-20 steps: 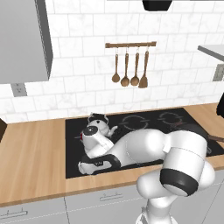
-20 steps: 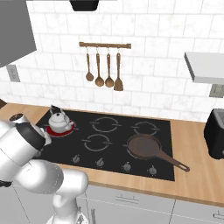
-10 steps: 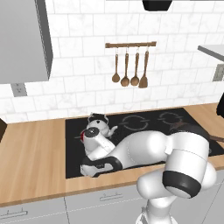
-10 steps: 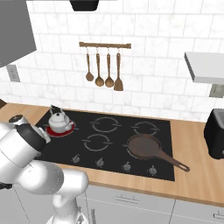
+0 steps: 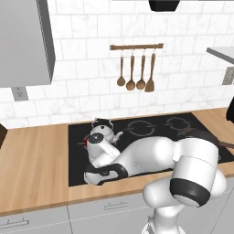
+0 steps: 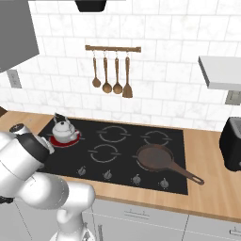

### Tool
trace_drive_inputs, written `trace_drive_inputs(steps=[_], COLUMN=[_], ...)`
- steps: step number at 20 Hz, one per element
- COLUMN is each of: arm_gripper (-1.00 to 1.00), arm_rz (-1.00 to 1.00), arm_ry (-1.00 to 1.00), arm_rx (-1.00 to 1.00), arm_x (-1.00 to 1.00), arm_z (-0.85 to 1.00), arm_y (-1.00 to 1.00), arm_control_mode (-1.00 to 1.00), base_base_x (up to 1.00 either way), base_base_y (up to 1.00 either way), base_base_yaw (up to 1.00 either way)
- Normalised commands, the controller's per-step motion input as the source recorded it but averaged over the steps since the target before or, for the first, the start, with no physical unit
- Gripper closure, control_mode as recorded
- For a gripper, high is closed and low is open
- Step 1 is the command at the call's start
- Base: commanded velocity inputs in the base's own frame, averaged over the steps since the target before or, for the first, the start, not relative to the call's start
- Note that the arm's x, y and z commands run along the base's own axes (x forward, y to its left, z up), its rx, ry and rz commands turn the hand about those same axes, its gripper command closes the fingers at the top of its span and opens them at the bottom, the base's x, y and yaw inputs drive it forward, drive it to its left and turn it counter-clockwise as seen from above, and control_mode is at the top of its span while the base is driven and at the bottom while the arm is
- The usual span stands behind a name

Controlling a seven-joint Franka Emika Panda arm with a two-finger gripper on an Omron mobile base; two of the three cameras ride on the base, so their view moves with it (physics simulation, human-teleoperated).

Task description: Pick the kettle from the counter and place it on a stove burner. Then turn the burner on.

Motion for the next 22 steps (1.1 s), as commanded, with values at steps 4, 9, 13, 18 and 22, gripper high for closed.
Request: trace_drive_inputs(steps=[4, 9, 13, 18, 22], arm_gripper=[1.00, 1.00, -1.00, -1.00, -1.00], arm_rz=[0.00, 0.00, 0.00, 0.00, -0.09], arm_ry=[0.00, 0.00, 0.00, -0.03, -0.18], arm_rx=[0.00, 0.00, 0.00, 0.00, 0.01], arm_x=[0.00, 0.00, 0.00, 0.00, 0.00], arm_z=[0.00, 0.00, 0.00, 0.00, 0.52], arm_y=[0.00, 0.00, 0.00, 0.00, 0.00], arm_control_mode=[-1.00, -1.00, -1.00, -1.00, -1.00], base_base_x=[0.00, 0.00, 0.00, 0.00, 0.00], base_base_y=[0.00, 0.00, 0.00, 0.00, 0.00], base_base_yaw=[0.00, 0.00, 0.00, 0.00, 0.00])
